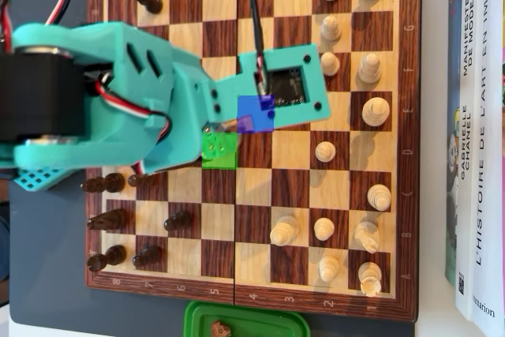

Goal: Play chess

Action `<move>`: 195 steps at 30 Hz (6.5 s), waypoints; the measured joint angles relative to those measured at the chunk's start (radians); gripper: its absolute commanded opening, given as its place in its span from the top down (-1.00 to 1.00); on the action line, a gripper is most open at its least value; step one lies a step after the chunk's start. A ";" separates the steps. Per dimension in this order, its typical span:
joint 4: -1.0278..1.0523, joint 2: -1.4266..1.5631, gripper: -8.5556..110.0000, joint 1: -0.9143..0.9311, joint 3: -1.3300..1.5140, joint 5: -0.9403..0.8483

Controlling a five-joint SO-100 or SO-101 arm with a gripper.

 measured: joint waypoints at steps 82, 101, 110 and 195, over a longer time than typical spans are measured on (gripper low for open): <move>-0.037 0.055 0.83 0.098 0.143 -0.046; -0.037 0.055 0.71 0.084 0.143 -0.046; -0.037 0.055 0.62 0.081 0.144 -0.046; -1.738 1.459 0.54 -0.020 1.112 0.072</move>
